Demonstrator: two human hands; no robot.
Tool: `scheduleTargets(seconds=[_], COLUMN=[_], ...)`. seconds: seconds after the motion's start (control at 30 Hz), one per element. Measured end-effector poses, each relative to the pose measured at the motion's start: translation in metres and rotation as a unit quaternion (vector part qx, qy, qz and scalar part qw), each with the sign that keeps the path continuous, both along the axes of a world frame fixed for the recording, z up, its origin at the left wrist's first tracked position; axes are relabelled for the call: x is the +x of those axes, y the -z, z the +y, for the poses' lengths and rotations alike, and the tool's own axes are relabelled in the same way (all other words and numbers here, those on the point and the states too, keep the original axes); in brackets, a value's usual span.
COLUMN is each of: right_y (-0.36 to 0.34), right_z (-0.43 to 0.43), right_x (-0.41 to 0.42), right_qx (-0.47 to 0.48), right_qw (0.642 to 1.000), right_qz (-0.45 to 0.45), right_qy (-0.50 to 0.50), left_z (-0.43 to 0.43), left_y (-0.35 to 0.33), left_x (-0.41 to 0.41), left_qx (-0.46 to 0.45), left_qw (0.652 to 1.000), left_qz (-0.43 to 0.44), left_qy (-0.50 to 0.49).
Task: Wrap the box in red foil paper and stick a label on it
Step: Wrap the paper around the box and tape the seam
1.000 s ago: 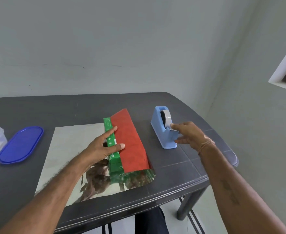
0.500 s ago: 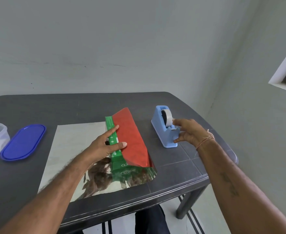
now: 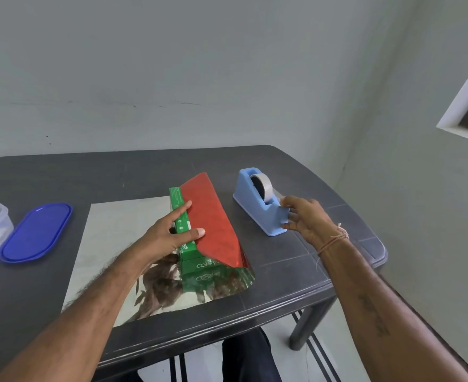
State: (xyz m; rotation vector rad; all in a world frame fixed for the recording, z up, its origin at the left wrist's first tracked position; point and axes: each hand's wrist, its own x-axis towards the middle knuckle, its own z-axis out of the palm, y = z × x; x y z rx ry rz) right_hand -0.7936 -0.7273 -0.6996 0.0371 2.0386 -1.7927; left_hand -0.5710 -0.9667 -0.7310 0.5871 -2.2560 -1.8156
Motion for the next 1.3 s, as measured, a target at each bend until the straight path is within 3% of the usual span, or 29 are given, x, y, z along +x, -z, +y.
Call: scheduleTargets(seconds=[0.43, 1.3], right_y=[-0.002, 0.034], right_z=[0.006, 0.016], right_x=[0.0, 0.022], right_qx=[-0.068, -0.123], right_qw=[0.993, 0.992], right_qz=[-0.074, -0.01], right_qy=[-0.058, -0.028], left_z=[0.002, 0.002], left_y=[-0.004, -0.004], left_x=[0.001, 0.002], left_qx=[0.005, -0.007], left_qw=[1.0, 1.0], left_qz=[-0.014, -0.023], left_qy=[-0.011, -0.007])
